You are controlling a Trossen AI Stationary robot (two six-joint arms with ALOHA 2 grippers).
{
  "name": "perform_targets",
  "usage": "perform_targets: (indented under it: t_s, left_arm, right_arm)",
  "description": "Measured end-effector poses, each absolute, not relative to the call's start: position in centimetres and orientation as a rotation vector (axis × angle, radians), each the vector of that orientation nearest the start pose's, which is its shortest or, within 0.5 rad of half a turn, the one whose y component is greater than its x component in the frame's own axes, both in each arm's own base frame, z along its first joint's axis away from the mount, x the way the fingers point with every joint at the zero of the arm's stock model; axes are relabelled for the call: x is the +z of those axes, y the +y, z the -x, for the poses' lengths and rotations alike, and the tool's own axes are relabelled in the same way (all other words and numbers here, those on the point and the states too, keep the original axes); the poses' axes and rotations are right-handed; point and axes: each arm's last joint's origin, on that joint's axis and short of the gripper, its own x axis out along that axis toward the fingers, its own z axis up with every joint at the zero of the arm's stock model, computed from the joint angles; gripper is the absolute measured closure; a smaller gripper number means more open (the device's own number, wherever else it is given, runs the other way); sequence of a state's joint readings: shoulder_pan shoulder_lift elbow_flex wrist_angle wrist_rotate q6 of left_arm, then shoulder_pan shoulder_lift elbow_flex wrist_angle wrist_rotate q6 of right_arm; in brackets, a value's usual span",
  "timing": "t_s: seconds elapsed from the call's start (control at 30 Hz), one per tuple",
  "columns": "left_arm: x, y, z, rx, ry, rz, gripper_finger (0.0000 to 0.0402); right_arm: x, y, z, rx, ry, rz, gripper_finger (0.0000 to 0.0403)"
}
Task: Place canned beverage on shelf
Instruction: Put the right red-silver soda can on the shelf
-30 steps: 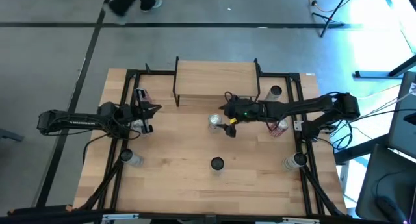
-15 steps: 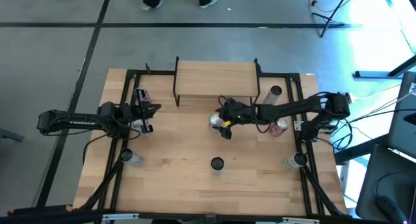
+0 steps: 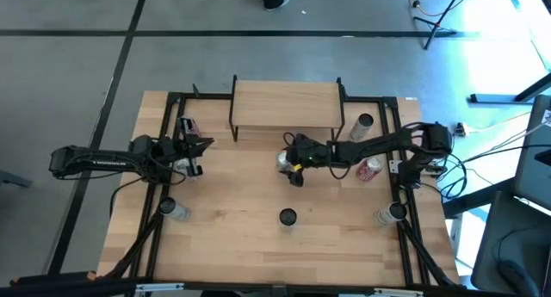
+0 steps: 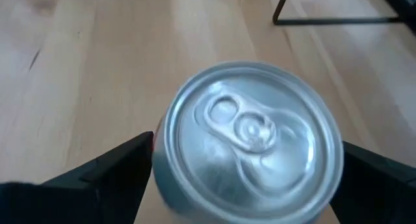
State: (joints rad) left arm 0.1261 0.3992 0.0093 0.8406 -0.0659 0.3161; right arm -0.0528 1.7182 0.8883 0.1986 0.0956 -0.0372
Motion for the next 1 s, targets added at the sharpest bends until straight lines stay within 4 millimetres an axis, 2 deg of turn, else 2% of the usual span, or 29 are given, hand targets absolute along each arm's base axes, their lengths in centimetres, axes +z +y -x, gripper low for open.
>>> perform_targets:
  t_s: [0.1,0.27,0.4,0.5,0.8,0.9,1.0]
  left_arm:
    - [21.1,1.6,-11.2,0.259,-0.418,-0.323,0.0396]
    - [21.1,1.6,-11.2,0.258,-0.418,-0.323,0.0396]
    - [21.1,1.6,-11.2,0.257,-0.420,-0.320,0.0396]
    - [21.1,1.6,-11.2,0.252,-0.432,-0.293,0.0396]
    - [21.2,1.6,-11.1,0.249,-0.439,-0.277,0.0396]
    - [21.2,1.6,-11.1,0.250,-0.444,-0.277,0.0396]
    - [21.3,1.6,-11.1,0.250,-0.446,-0.277,0.0396]
  right_arm:
    - [16.7,-2.1,-34.6,-0.131,0.628,0.050,0.0050]
    - [16.8,-2.1,-34.7,-0.124,0.624,0.067,0.0128]
    - [17.1,-2.1,-34.5,-0.109,0.628,0.070,0.0128]
    - [18.2,-1.9,-33.9,-0.072,0.620,0.080,0.0128]
    - [26.1,-1.8,-30.4,-0.079,0.418,0.105,0.0128]
    - [29.4,-1.9,-29.1,-0.146,0.364,0.144,0.0128]
    - [31.9,-2.6,-28.1,-0.241,0.381,0.183,0.0128]
